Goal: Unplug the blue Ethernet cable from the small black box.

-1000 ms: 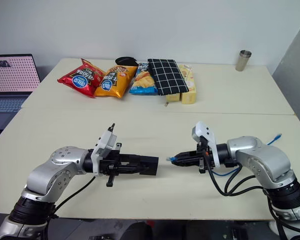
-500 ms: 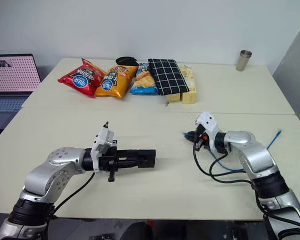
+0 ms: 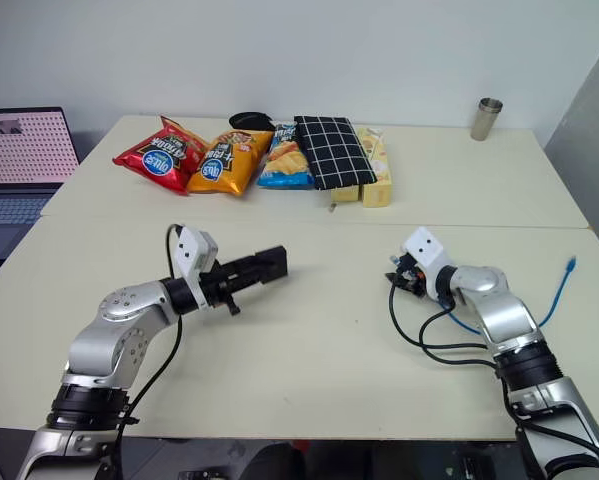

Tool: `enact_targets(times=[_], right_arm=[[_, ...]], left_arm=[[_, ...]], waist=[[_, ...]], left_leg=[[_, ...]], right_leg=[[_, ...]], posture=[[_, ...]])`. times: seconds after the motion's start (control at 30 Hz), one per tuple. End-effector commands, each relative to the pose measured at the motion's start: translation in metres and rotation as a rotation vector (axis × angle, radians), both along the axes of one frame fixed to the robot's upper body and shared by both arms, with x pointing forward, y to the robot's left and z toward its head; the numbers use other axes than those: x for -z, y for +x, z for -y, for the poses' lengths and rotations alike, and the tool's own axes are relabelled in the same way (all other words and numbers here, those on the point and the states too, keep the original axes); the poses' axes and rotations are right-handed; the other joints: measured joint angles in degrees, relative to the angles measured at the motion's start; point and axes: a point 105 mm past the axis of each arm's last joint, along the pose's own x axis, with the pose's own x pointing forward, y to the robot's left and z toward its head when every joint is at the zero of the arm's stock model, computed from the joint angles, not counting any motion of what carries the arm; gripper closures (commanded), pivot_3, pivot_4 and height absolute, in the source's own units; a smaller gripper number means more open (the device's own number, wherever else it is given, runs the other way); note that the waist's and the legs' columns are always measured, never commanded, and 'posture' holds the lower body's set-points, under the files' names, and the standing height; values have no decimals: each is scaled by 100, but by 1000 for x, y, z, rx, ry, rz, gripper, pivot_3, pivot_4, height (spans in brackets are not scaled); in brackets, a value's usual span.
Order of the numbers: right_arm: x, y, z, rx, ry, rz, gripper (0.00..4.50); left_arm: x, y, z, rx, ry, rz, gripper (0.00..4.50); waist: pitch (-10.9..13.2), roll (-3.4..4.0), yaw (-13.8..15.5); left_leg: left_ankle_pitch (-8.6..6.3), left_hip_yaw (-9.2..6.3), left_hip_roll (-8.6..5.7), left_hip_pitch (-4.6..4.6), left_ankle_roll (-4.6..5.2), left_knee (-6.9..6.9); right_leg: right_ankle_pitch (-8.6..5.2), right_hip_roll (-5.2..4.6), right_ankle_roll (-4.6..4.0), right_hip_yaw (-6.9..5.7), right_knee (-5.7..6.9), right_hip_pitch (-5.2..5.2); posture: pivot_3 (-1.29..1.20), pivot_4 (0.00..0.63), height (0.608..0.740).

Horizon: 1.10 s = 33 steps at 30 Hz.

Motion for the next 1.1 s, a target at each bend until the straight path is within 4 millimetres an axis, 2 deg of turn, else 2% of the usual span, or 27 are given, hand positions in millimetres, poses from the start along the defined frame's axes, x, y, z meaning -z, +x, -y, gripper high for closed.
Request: enact_targets(times=[0.03,0.1,0.2,0.4,0.43,0.47,0.5,0.8,0.93,1.1], right_arm=[[-45,-22,-24,-163,106,83,1079],[-60,-36,-42,-244,172,84,1079],[-71,-50,-61,-316,216,82,1079],[-81,-58,-81,-361,244,84,1079],[-81,-57,-81,-361,243,82,1060],[-81,-57,-81,-359,240,80,1055],[-80,-57,-81,-358,237,79,1055],[-76,-59,-80,-339,236,59,1055],[-70,-60,-73,-297,249,34,1055],[-60,-64,-38,-201,244,-6,1055]], left_arm=[[-13,16,-29,-190,-30,118,3733],[-9,21,-39,-267,-32,146,3733],[-1,25,-49,-358,0,183,3733],[18,30,-55,-437,-9,174,3733],[21,30,-54,-433,-10,167,3383],[24,29,-55,-438,-14,157,3019],[26,29,-55,-440,-18,149,2953],[34,9,-65,-453,-6,115,1006],[31,-8,-69,-448,53,94,901],[17,-28,-72,-400,158,49,901]], waist=[[0,0,-6],[0,-1,-14],[-1,-2,-9],[-2,-3,4],[-4,-7,10],[-4,-7,11],[-5,-8,9],[-5,-7,-8],[-5,-7,-14],[-4,-8,13]], left_leg=[[0,-1,1,0,0,0],[0,0,1,1,0,0],[0,-5,2,1,0,0],[0,-5,-2,0,0,3],[0,-5,-2,0,0,3],[0,-5,-3,0,0,4],[0,-5,-3,1,0,4],[0,-6,-1,1,-1,0],[0,-6,0,1,-1,0],[0,-9,-2,-2,0,-2]], right_leg=[[0,0,0,-1,1,0],[0,0,0,0,2,-1],[0,1,0,-6,5,-1],[0,-4,0,-6,4,-1],[0,-5,0,-7,5,0],[0,-6,0,-8,4,0],[0,-6,0,-8,4,0],[0,-6,0,-10,6,-2],[0,-6,0,-8,6,-2],[0,-8,0,-8,2,2]], posture=[[0,150,740],[0,150,740],[0,150,740],[0,150,740],[0,150,740],[0,150,740],[0,150,740],[0,150,740],[0,150,740],[0,150,740]])
